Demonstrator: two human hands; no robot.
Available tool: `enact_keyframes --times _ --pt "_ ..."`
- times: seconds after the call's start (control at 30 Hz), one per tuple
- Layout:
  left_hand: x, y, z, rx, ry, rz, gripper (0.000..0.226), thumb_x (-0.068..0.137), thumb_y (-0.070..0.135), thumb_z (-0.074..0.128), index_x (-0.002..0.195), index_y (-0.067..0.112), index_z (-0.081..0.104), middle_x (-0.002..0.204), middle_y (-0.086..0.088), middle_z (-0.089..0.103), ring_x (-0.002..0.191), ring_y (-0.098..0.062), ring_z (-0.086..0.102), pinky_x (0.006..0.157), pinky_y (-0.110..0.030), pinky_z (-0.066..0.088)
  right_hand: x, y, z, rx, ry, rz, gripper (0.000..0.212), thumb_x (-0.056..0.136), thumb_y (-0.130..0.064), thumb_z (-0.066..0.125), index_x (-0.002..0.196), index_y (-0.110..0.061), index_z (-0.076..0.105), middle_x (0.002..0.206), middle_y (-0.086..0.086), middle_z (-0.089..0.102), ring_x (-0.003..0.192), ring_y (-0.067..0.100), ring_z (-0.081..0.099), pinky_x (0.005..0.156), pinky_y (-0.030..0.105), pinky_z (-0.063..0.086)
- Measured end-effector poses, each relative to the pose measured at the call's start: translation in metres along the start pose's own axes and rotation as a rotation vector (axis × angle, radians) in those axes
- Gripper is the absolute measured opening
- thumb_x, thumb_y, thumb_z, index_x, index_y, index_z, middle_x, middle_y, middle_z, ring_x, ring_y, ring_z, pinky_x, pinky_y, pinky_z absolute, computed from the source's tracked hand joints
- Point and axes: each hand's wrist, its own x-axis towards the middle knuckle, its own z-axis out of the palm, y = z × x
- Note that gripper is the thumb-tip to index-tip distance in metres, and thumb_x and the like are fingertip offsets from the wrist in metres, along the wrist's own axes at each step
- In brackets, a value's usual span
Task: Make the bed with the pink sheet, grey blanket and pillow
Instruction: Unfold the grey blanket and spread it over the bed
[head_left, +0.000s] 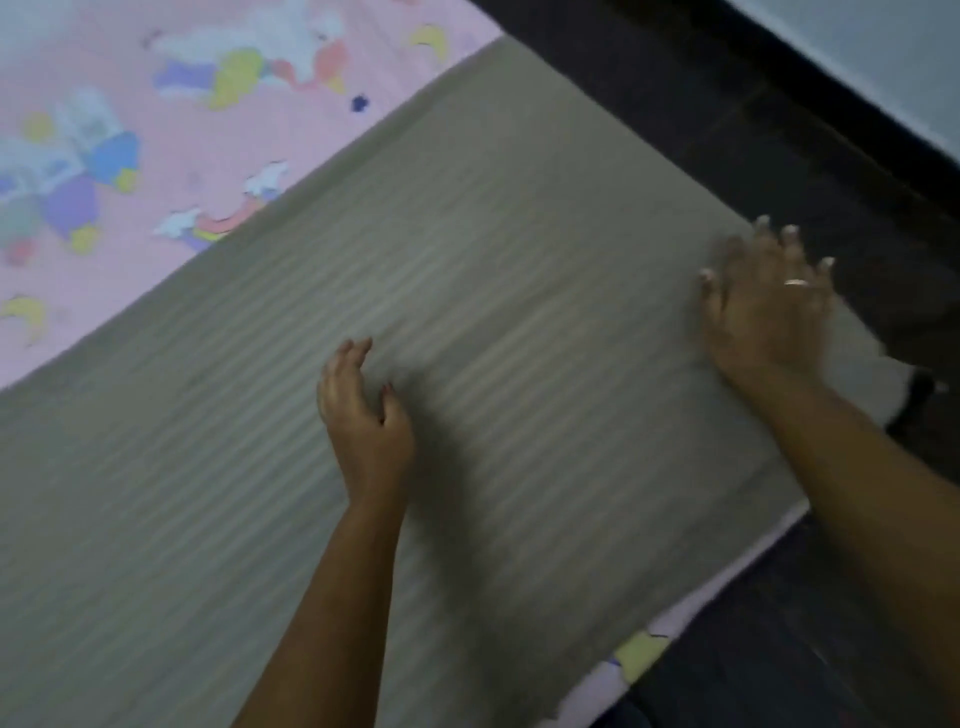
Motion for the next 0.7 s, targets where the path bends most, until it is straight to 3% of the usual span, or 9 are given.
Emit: enact_keyframes --times 0.07,0.17,0.3,0.4,0.53,0.7 --pt "0.004 -0.032 -0.042 0.062 0.075 -0.082 0.048 0.09 -0.002 0.049 0.135 0.013 0.046 0.147 -0.008 0.038 0.139 -0.023 0.026 0.113 -0.03 0.018 -0.008 -0.076 0.018 0.023 -0.054 -0.186 0.06 0.094 -0.044 0.024 0.147 -0.016 0.032 0.156 0.012 0.023 0.144 0.032 0.018 0.114 0.054 0.006" --pt "0.011 -0.086 -0.099 0.211 0.123 -0.167 0.049 0.091 0.006 0.05 0.138 0.016 0.043 0.149 -0.008 0.034 0.141 -0.023 0.024 0.116 -0.038 0.018 -0.037 -0.183 0.049 0.054 -0.152 -0.354 0.058 0.098 -0.047 0.029 0.15 -0.021 0.026 0.158 0.009 0.02 0.145 0.029 0.016 0.115 0.052 0.006" --pt "0.002 -0.151 -0.164 0.508 -0.006 -0.365 0.056 0.097 0.034 0.045 0.148 0.023 0.025 0.157 -0.006 0.017 0.145 -0.024 0.01 0.116 -0.046 0.009 -0.118 -0.309 0.076 0.123 -0.183 -0.431 0.065 0.091 -0.053 0.027 0.146 -0.021 0.035 0.154 0.009 0.03 0.142 0.03 0.025 0.114 0.051 0.013" --pt "-0.011 -0.186 -0.193 0.646 -0.079 -0.357 0.053 0.099 0.043 0.03 0.15 0.033 0.016 0.159 0.0 0.008 0.146 -0.02 0.003 0.115 -0.047 0.003 -0.197 -0.387 0.086 0.174 -0.22 -0.584 0.066 0.087 -0.053 0.027 0.143 -0.021 0.041 0.151 0.009 0.037 0.14 0.031 0.029 0.114 0.052 0.015" --pt "-0.01 -0.216 -0.218 0.683 0.026 -0.419 0.051 0.101 0.032 0.027 0.15 0.034 0.014 0.159 0.003 0.009 0.147 -0.017 0.001 0.116 -0.046 0.001 -0.278 -0.44 0.089 0.146 -0.261 -1.023 0.056 0.091 -0.042 0.025 0.139 -0.024 0.048 0.148 -0.003 0.042 0.139 0.019 0.033 0.114 0.046 0.014" --pt "-0.011 -0.228 -0.219 0.723 0.085 -0.392 0.051 0.099 0.032 0.027 0.149 0.034 0.016 0.159 0.005 0.012 0.147 -0.016 0.003 0.116 -0.043 -0.002 -0.23 -0.456 0.102 0.051 -0.209 -1.413 0.053 0.091 -0.048 0.029 0.138 -0.031 0.047 0.145 -0.004 0.046 0.136 0.021 0.04 0.111 0.047 0.024"
